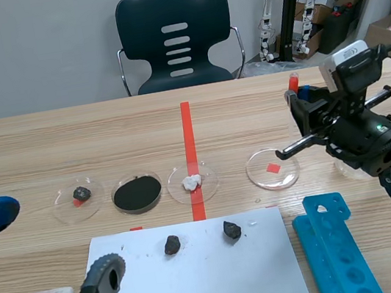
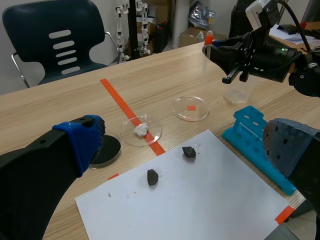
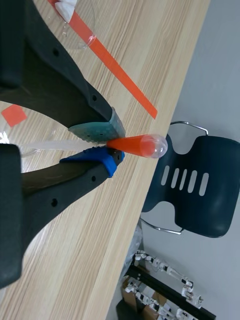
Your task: Draw acid from the petri dish
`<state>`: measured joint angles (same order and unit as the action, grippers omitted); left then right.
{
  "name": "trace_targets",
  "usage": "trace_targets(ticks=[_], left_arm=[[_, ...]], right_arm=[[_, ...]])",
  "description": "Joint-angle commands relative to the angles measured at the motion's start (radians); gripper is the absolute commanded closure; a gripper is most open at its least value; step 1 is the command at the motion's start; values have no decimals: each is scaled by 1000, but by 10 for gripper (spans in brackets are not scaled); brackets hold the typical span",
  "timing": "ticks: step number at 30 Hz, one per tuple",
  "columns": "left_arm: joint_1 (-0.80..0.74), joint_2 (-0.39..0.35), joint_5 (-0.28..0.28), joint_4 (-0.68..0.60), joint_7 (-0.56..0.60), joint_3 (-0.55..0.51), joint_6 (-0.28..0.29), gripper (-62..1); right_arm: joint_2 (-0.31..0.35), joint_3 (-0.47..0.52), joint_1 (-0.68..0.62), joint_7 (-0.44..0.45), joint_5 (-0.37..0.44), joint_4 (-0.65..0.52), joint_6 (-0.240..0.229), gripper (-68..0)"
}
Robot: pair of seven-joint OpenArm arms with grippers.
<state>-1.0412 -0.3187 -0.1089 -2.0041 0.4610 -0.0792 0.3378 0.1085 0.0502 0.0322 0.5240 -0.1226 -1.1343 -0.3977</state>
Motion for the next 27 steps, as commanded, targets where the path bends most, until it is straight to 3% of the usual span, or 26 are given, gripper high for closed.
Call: trace_targets(ticks=[1, 7, 27], left_arm=[[-3, 2, -7, -6, 13, 2, 2, -623], [-3, 2, -7, -6, 13, 2, 2, -623], [-3, 2, -7, -6, 13, 2, 2, -623]], right_arm=[[11, 1, 21, 33, -3, 5, -1, -4], [16, 1, 21, 86, -29, 35, -45, -4], [16, 1, 18, 106, -76, 49, -45, -4]])
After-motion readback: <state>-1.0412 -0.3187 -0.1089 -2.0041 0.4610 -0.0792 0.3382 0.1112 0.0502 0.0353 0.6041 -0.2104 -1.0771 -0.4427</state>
